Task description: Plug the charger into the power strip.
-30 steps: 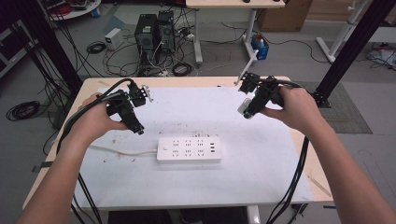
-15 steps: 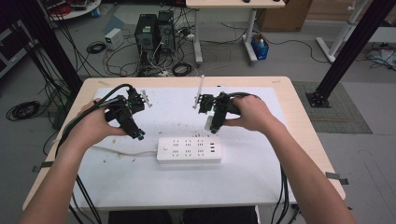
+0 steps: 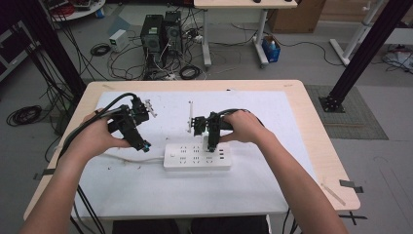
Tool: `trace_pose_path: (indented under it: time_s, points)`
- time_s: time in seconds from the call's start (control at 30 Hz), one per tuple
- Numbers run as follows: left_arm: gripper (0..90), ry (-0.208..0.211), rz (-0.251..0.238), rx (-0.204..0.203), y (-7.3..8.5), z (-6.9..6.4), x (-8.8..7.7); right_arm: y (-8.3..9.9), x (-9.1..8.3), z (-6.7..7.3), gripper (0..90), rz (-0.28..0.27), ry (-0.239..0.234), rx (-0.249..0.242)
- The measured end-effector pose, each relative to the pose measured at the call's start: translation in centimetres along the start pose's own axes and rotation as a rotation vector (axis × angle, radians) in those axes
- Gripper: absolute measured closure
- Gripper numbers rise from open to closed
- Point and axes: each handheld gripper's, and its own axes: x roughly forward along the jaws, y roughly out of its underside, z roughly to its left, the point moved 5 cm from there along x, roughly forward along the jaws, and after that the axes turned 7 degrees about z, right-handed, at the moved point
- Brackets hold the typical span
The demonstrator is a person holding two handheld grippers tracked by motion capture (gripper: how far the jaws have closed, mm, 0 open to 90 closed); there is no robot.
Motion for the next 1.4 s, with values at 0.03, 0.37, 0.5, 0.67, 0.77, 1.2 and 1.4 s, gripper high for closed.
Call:
trace_pose_path:
  time_s: [0.03,0.37,0.5,0.67,0.77,1.2,1.4]
  points:
    - [16.5,0.002,-0.006,-0.005,0.0,0.0,0.1,0.1,0.1,0.0,62.2,0.002,0.004,-0.014]
    - [16.5,0.015,0.006,-0.005,0.0,-0.1,0.6,-0.1,0.5,0.4,62.2,0.014,0.014,-0.085]
    - [16.5,0.019,-0.001,-0.009,-0.1,-0.1,0.6,-0.2,0.6,0.2,62.3,0.002,0.007,-0.086]
    - [16.5,0.034,0.001,-0.008,0.0,0.0,0.9,-0.3,0.6,0.1,62.4,-0.001,-0.011,-0.076]
    - [16.5,0.038,0.003,-0.008,0.0,0.0,1.1,-0.4,0.6,0.2,62.6,0.006,0.008,-0.11]
    - [16.5,0.059,-0.007,-0.014,-0.3,0.2,1.5,-0.5,1.7,0.4,63.2,0.031,0.013,-0.103]
    - [16.5,0.059,-0.014,0.006,-1.2,0.0,1.2,-1.1,2.3,0.7,63.1,0.057,0.051,-0.112]
